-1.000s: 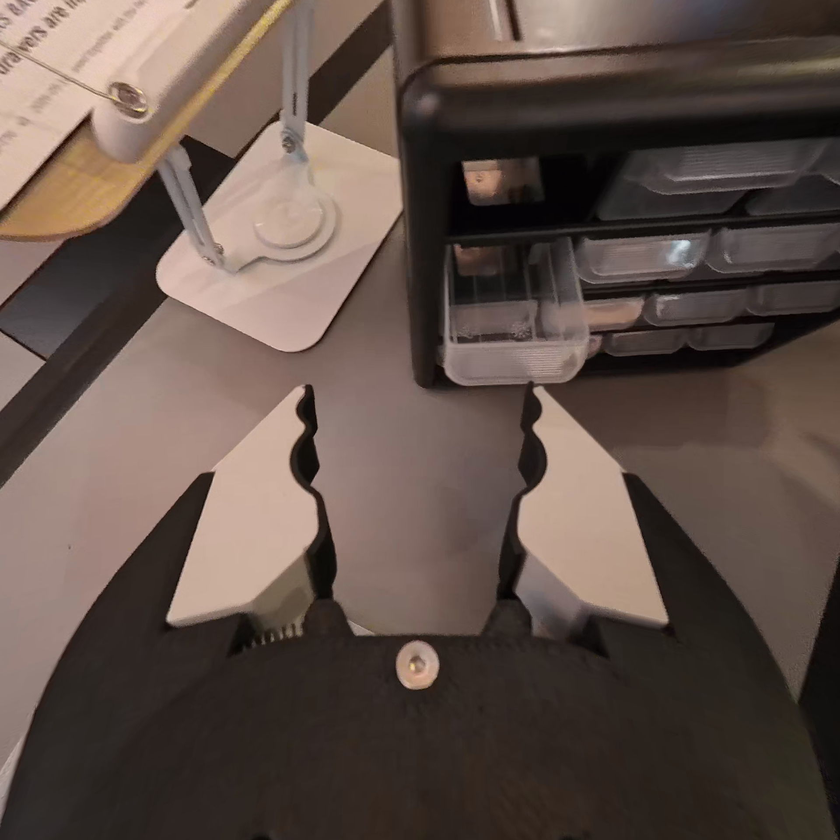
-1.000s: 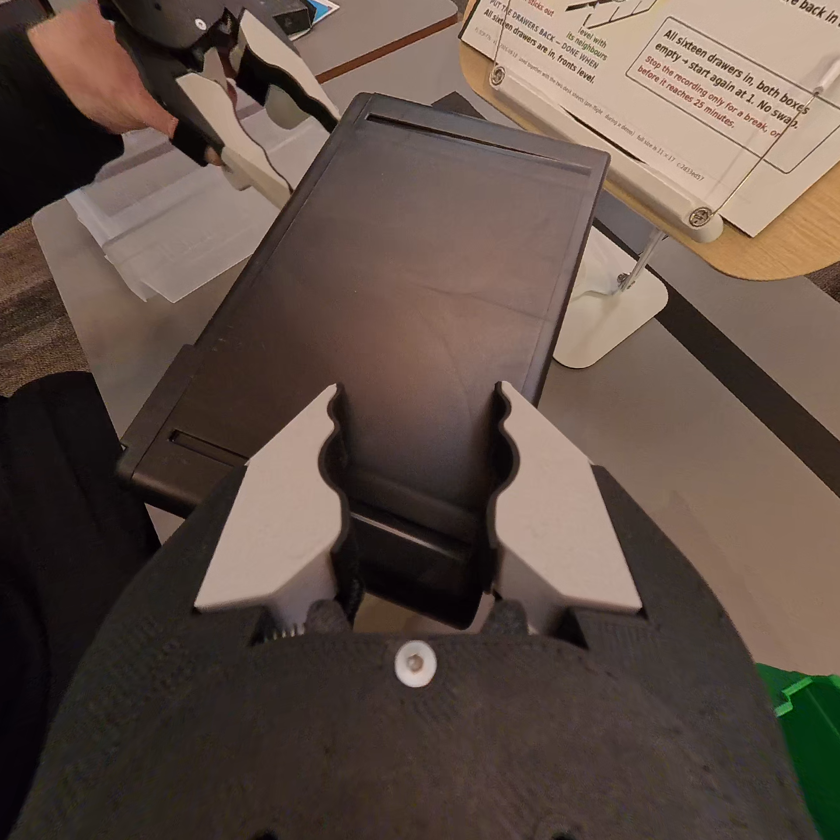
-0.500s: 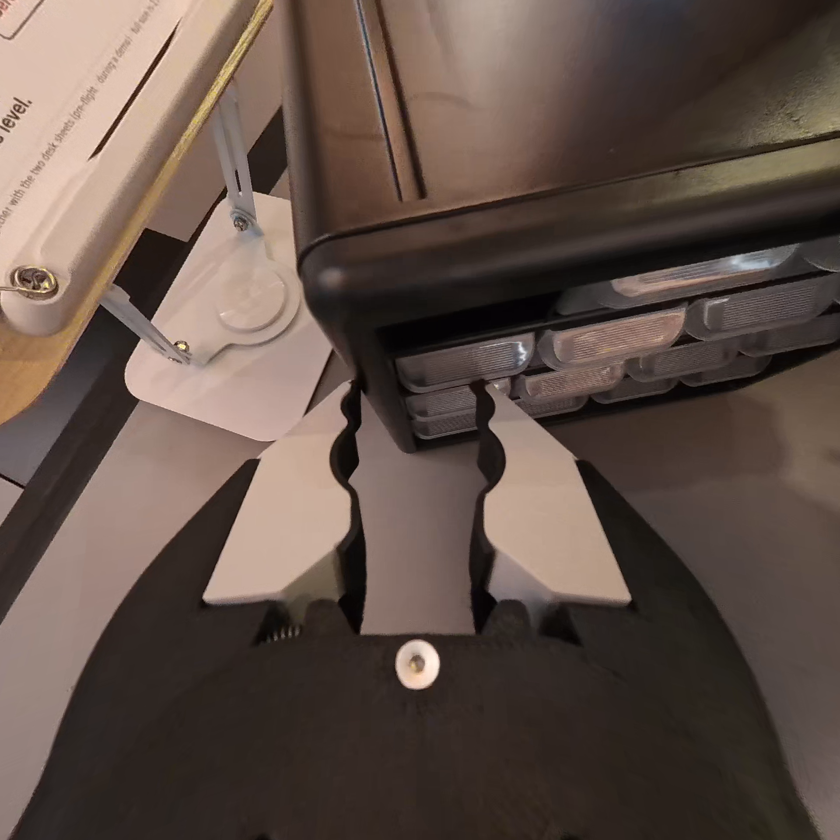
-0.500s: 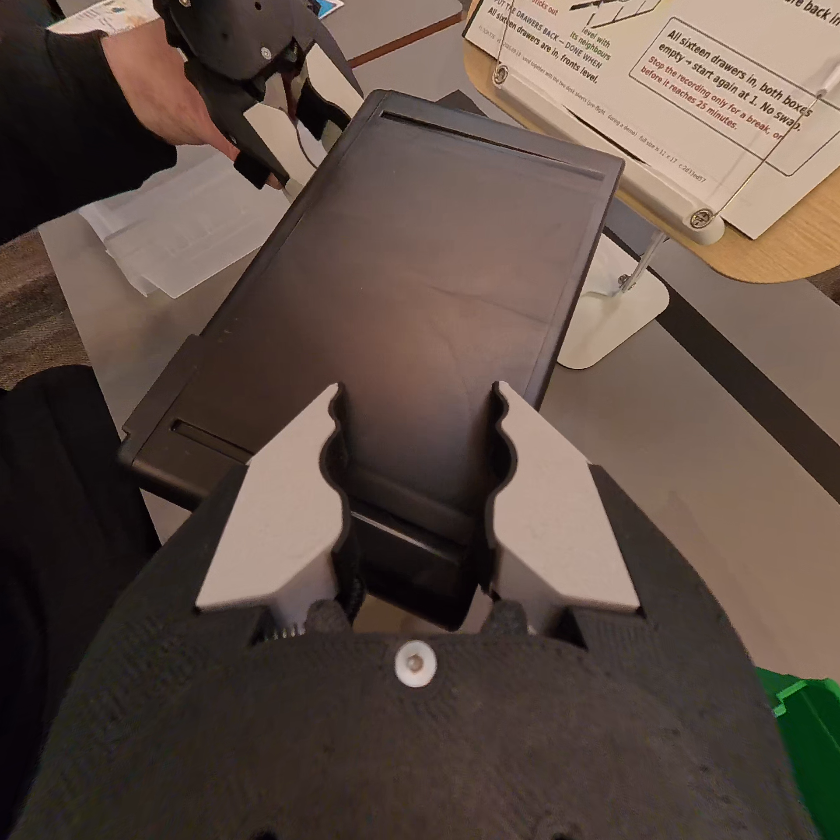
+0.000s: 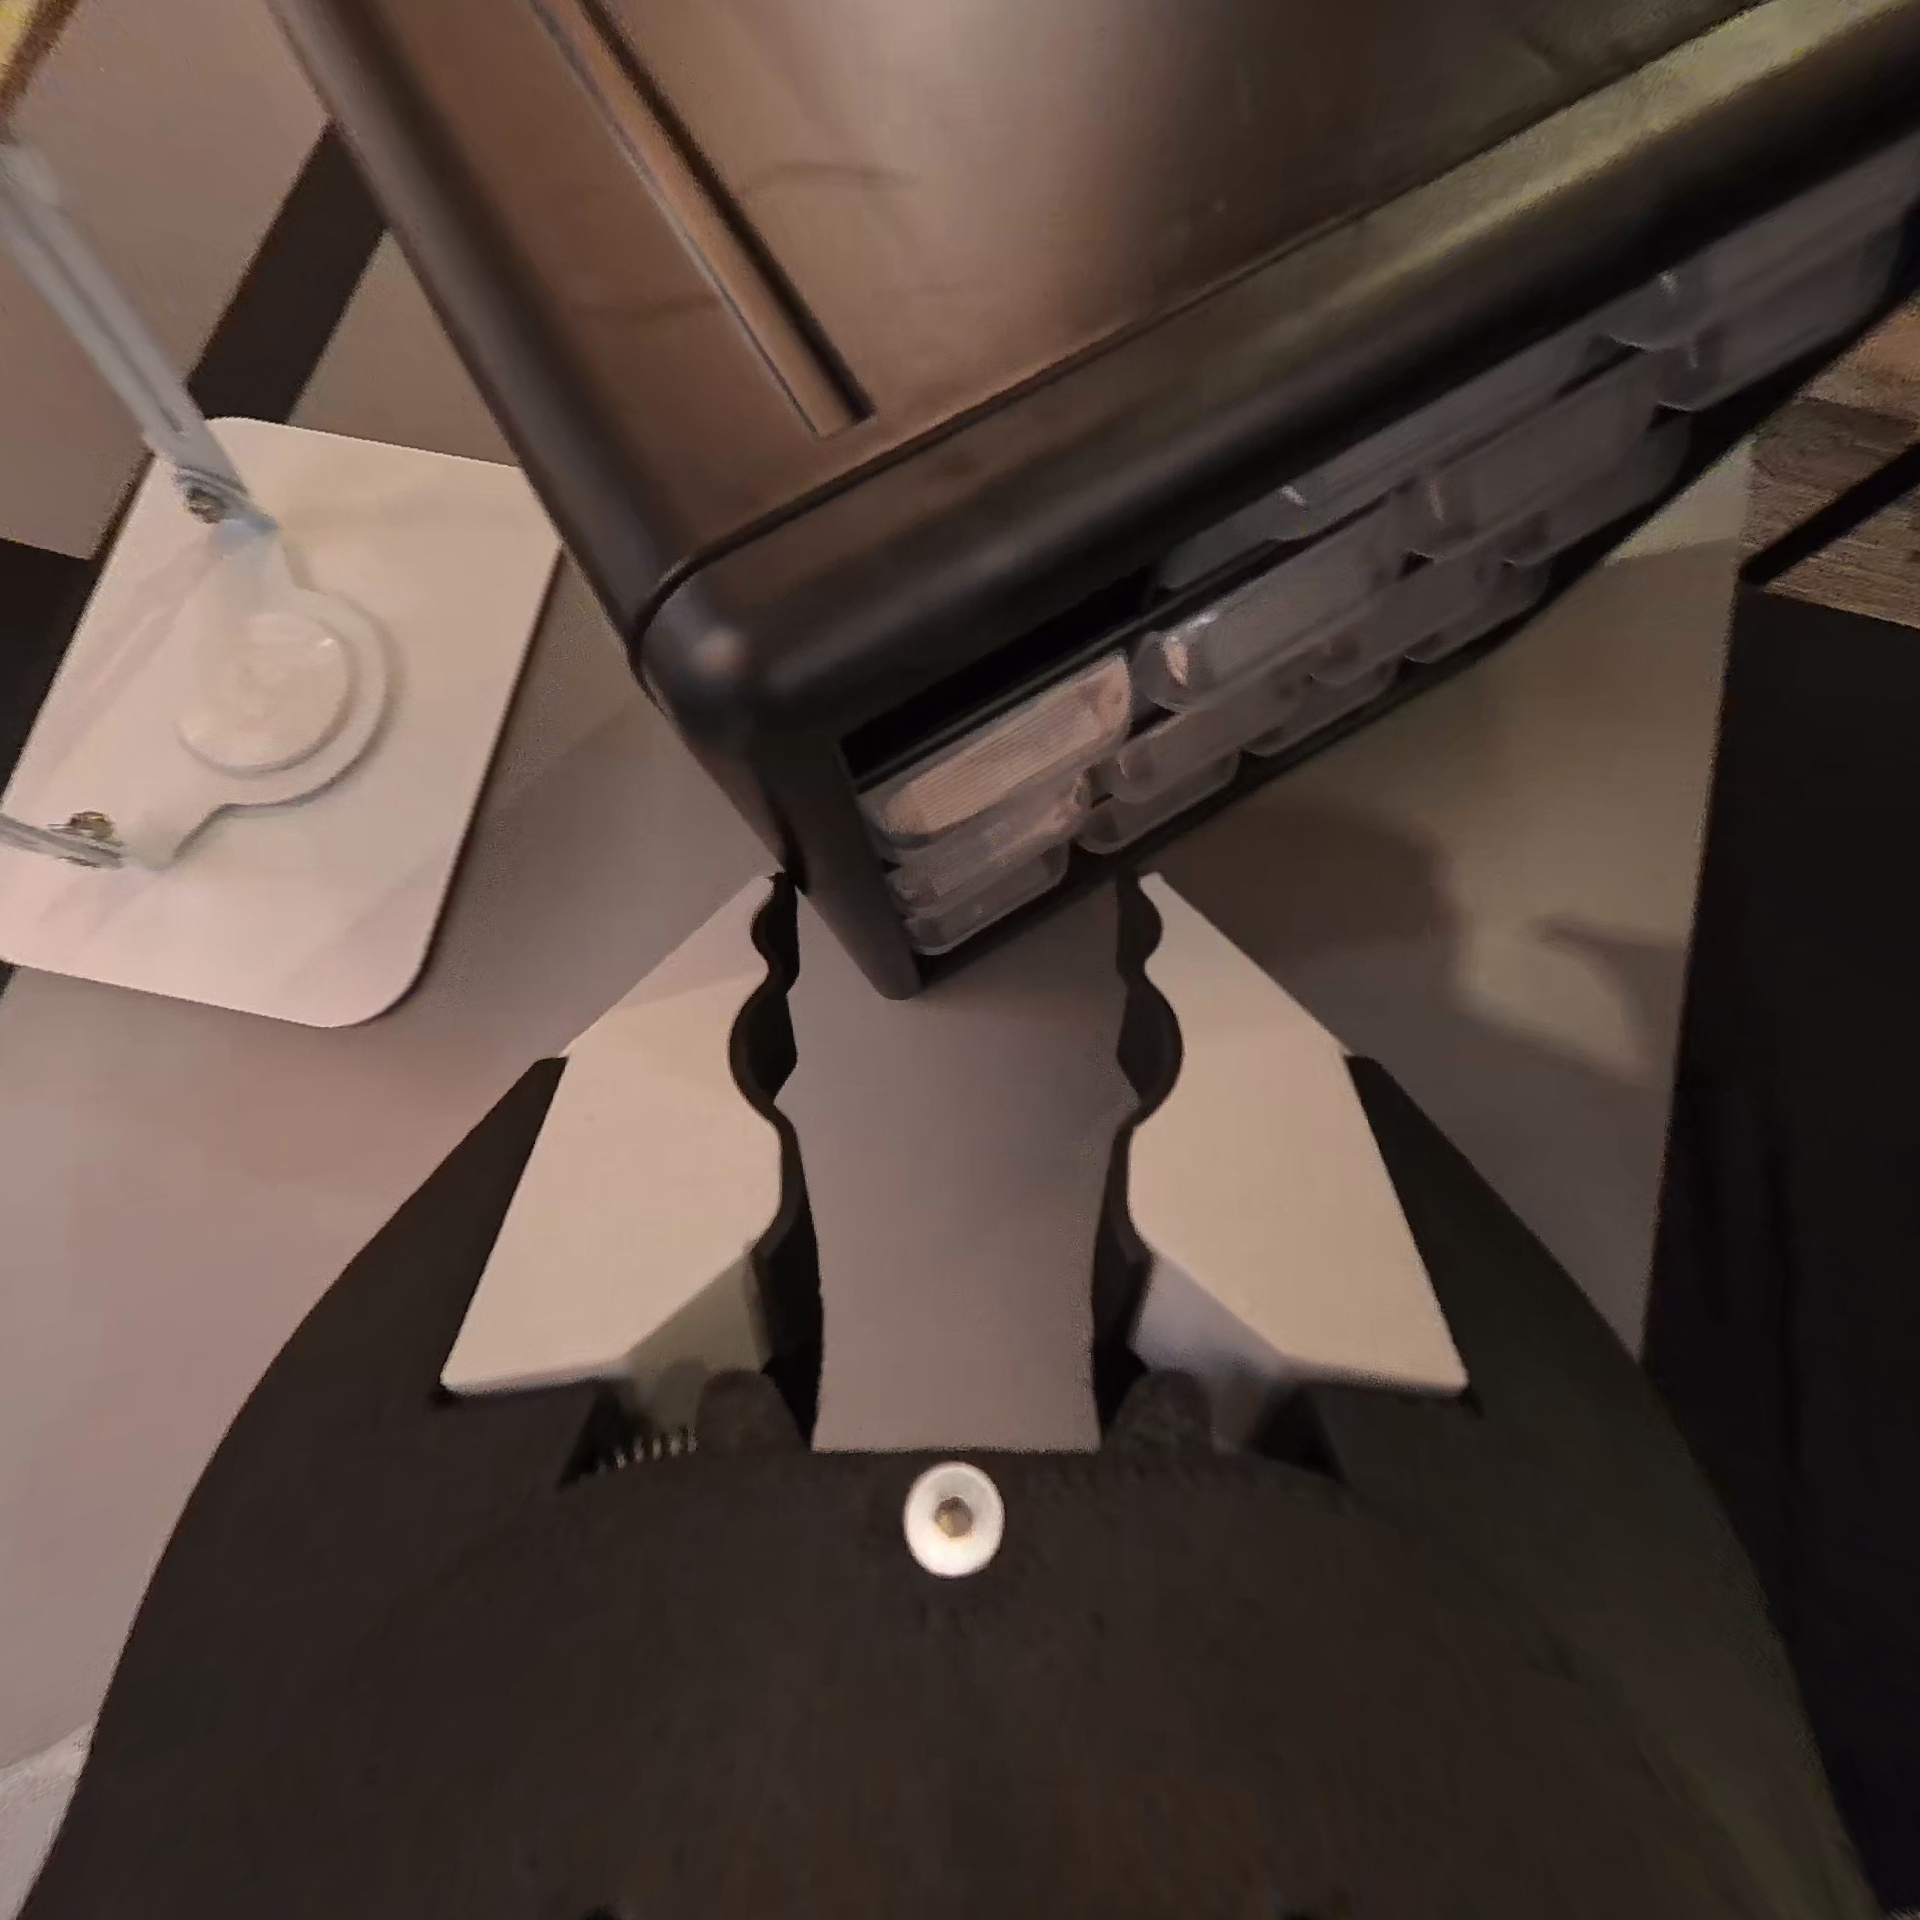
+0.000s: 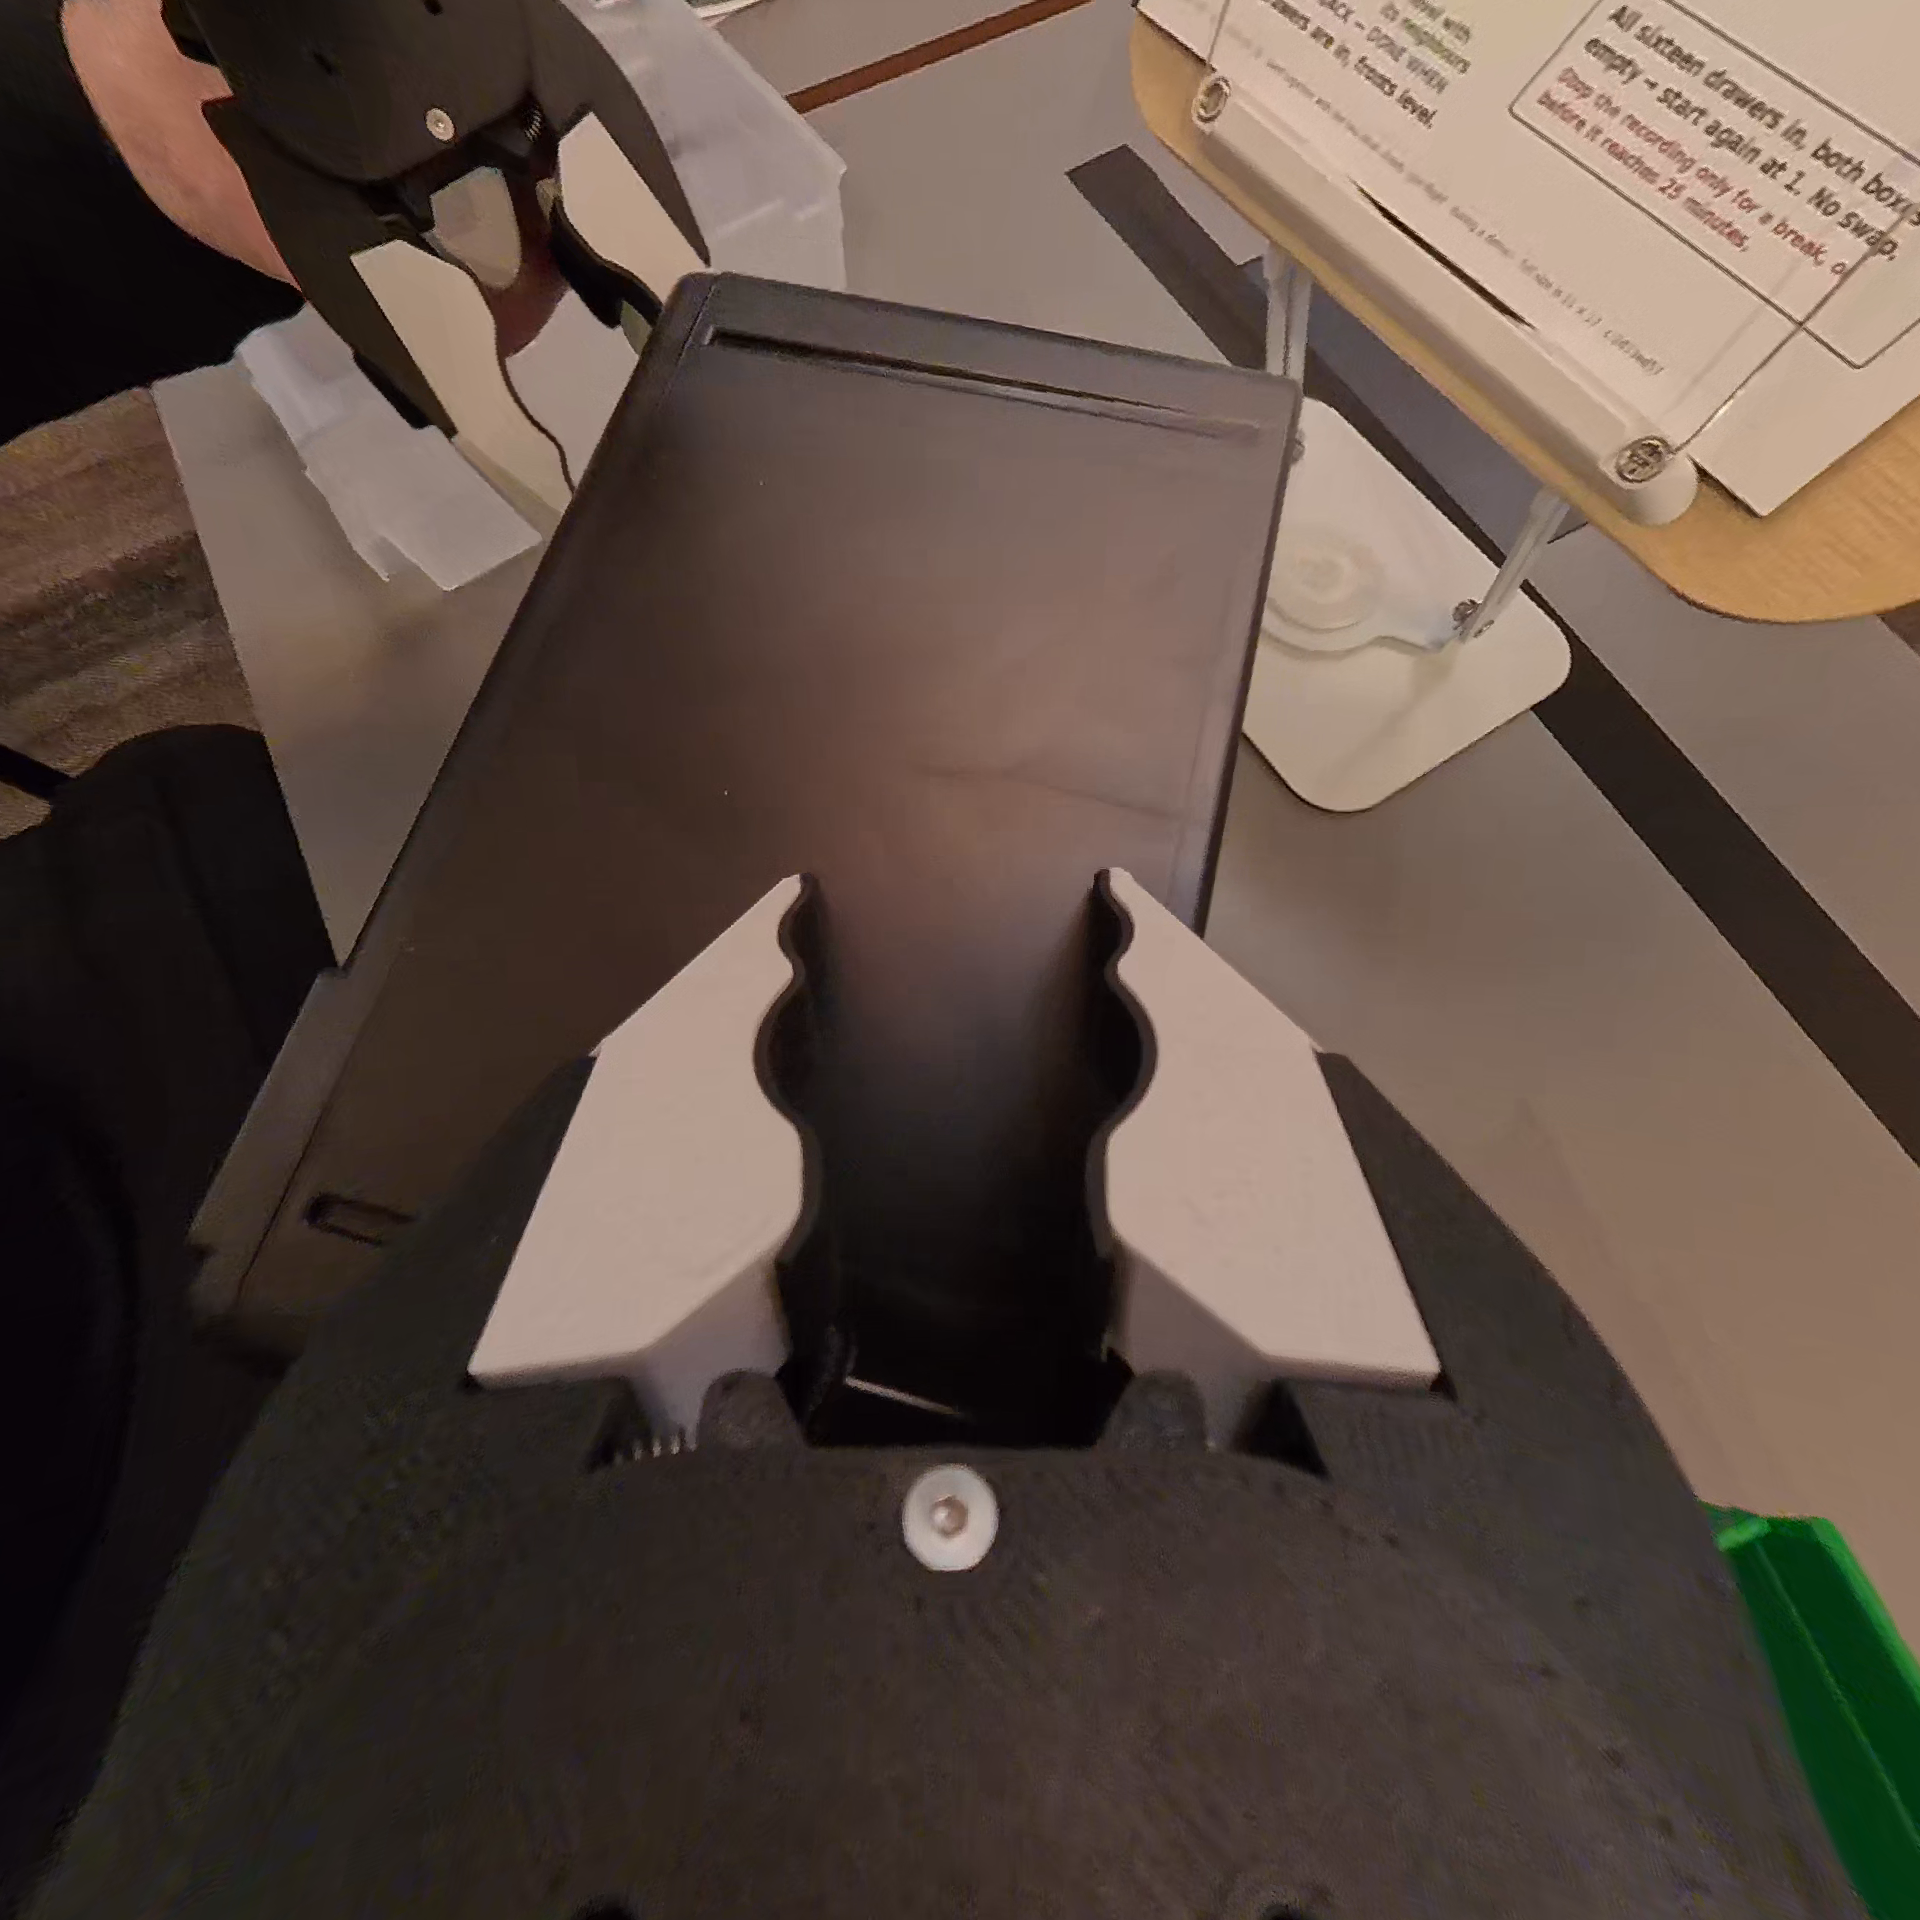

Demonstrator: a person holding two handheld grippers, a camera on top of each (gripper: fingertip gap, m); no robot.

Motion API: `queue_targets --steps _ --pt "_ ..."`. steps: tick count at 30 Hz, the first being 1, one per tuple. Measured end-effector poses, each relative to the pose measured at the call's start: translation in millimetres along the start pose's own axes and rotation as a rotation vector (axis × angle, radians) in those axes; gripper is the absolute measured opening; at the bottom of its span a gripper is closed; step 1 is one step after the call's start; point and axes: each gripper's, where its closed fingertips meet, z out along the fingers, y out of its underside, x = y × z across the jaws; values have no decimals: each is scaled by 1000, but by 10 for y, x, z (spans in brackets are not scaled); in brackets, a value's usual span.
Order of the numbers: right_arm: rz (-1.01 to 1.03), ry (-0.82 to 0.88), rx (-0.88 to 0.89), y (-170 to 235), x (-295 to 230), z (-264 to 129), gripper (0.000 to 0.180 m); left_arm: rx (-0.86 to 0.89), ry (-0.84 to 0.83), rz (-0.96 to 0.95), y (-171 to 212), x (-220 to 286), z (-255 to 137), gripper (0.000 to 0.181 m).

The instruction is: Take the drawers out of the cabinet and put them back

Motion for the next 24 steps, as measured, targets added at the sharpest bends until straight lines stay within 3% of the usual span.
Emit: queue_targets --steps 3,6,9,11,14,19,22,24 --pt "-8 -10 21 -18 -41 21 51 25 -14 -16 62 48 -266 61" --pt "-10 -3 23 -17 -47 22 51 92 -193 -130 273 -278 -945 53" --pt "-10 2 26 -26 -33 29 49 -12 -446 -363 964 -795 -1569 55" --pt "-4 9 27 -41 -19 43 47 -67 -512 -492 1349 -964 -1717 58" --pt "1 16 28 -52 -13 55 47 -119 -535 -592 1693 -1140 -1566 57" --pt "6 21 28 -51 -11 55 47 -250 -493 -730 2132 -1373 -1023 70" --pt "8 23 28 -51 -10 55 47 -298 -518 -727 2280 -1525 -821 65" --pt "8 23 29 -53 -8 56 47 -278 -500 -718 2261 -1554 -732 48"
